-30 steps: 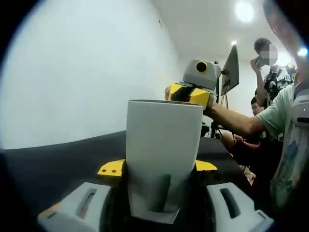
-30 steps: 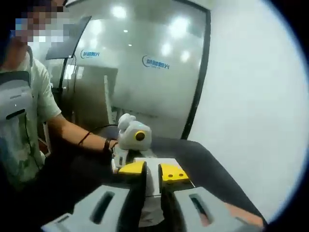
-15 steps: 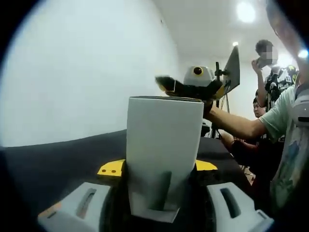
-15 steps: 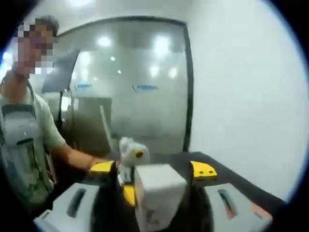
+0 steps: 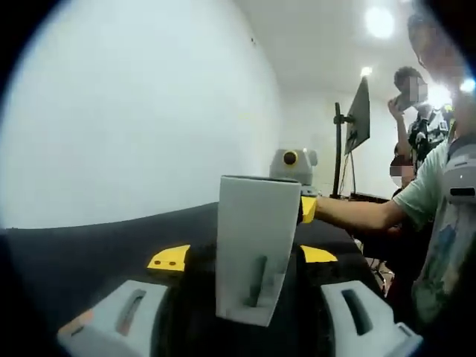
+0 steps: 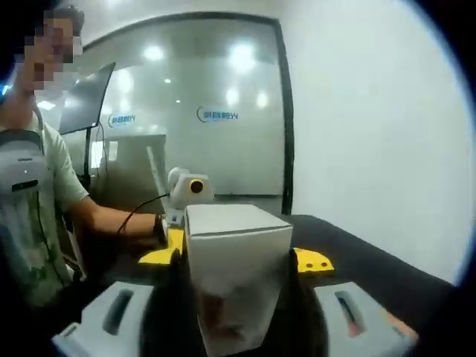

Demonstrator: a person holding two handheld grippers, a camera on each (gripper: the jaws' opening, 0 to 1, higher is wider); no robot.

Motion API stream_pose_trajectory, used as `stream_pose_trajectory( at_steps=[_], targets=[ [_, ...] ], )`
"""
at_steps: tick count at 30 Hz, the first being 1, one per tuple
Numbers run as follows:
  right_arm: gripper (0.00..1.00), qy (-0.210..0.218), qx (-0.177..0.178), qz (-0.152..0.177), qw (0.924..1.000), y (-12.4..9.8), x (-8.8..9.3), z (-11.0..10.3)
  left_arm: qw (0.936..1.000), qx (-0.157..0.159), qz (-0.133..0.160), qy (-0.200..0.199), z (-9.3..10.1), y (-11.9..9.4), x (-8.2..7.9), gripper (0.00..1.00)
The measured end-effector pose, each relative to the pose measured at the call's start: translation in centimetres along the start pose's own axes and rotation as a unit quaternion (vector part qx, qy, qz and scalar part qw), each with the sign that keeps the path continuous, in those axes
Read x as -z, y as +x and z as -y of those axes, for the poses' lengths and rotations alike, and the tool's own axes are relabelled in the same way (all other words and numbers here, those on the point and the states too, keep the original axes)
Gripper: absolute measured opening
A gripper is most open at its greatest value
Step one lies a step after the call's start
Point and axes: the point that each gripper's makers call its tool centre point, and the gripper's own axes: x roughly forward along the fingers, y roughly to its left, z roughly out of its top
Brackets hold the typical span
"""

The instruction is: Assemble the cup parts correctly, then place the assembled cup into the box.

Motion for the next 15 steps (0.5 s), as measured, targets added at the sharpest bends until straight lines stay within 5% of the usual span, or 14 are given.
stream_pose_trajectory(
  at_steps=[7,15],
  targets=[
    [0.5,-0.003,-0.001,0.01,0.9999,0.3,-0.1,-0.2,0.9996,-0.029,0.007,-0.001,-0.9,-2.8,-0.1,0.5],
    [0.48,0.009,0.05,0.033,0.9981,-1.4,-0.3,0.8,0.9996,-0.027,-0.002,-0.008,-0.2,-2.3,1.1,0.49]
  ],
)
